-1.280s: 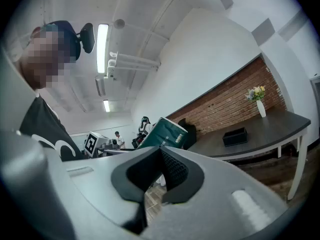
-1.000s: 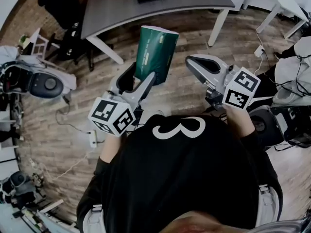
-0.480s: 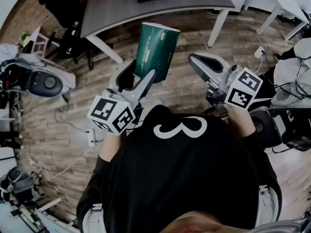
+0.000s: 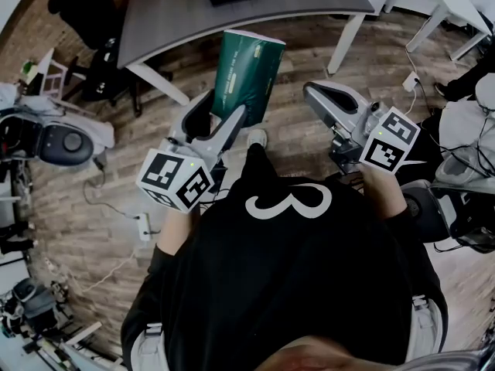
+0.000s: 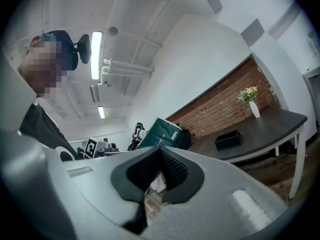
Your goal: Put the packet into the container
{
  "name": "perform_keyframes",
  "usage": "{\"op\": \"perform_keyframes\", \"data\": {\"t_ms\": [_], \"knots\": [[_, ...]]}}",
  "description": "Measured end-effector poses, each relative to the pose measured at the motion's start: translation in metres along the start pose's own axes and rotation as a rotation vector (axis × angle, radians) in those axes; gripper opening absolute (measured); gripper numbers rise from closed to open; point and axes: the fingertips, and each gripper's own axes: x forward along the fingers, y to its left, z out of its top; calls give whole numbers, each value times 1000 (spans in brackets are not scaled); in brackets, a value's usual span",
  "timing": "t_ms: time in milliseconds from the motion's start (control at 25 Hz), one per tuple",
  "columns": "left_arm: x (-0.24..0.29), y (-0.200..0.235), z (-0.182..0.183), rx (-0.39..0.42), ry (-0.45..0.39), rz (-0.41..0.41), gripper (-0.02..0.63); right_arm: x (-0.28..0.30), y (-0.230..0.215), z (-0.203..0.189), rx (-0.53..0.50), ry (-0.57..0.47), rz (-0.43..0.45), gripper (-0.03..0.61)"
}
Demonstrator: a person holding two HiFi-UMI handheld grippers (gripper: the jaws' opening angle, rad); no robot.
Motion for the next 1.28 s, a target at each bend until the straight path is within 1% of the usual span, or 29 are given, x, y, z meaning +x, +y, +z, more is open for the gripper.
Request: {"op": "perform_keyframes", "data": {"t_ms": [280,560,640,840,1040,1120,1280], "knots": [[51,53,2,-26,23,-36,270,34,-61,10,24,0,-61,2],[104,147,35,-78,76,-73,270,115,-126,44,78,-10,-131,2],[118,171,42,-76,78,-80,270,137,-144,52,84,-14,-141,2],[136,203,44,-56,69,-101,270,161,-172,51,83,-23,-168,2],[175,279,65,-83,84,-116,268,226,-223,66,83,24,-201,2],[189,294,67,-82,80,-124,268,235,-236,71,78,28,-216,2],[208,304,68,-65,96,-148,268,235,-251,76,89,5,-244,2]]}}
